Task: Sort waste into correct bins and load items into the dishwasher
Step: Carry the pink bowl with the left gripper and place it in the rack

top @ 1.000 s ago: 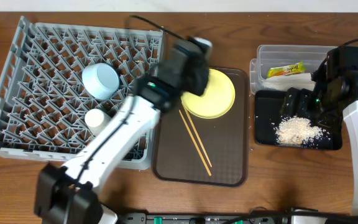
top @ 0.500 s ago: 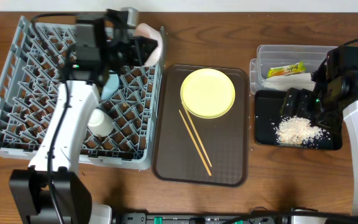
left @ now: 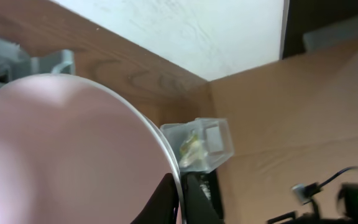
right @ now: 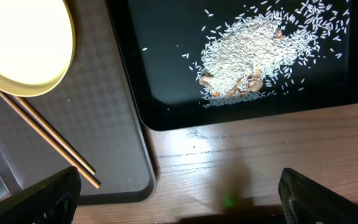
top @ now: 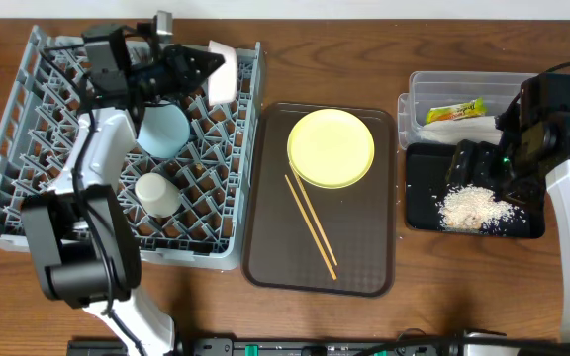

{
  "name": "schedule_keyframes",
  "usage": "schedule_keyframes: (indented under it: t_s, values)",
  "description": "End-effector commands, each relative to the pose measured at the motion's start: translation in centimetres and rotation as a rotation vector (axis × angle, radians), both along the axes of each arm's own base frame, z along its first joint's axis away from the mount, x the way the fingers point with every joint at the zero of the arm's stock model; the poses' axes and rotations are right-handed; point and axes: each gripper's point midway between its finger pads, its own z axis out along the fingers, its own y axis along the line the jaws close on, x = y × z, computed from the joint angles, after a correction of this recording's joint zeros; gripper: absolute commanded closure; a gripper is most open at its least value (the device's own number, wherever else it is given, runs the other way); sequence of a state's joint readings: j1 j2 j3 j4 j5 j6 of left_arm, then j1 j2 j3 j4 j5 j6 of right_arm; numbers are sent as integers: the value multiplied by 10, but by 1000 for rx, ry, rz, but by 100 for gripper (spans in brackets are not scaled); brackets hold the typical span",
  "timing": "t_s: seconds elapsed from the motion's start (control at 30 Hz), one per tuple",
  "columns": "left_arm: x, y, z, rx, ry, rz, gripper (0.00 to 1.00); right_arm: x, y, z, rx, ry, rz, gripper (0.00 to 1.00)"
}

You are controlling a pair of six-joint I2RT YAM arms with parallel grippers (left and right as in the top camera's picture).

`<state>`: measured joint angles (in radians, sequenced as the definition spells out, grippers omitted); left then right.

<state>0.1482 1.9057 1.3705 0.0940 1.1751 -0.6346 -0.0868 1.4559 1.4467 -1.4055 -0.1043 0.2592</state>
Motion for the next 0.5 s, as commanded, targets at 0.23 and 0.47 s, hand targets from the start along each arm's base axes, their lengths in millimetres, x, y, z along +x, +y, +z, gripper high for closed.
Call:
schedule_keyframes:
  t_s: [0.23, 0.47]
  values:
    - [3, 16, -25, -129, 160, -19, 92, 1, 0, 3, 3, -11, 1, 1]
    - [9, 48, -29, -123, 158, 58, 92, 1, 0, 3, 3, -10, 1, 1]
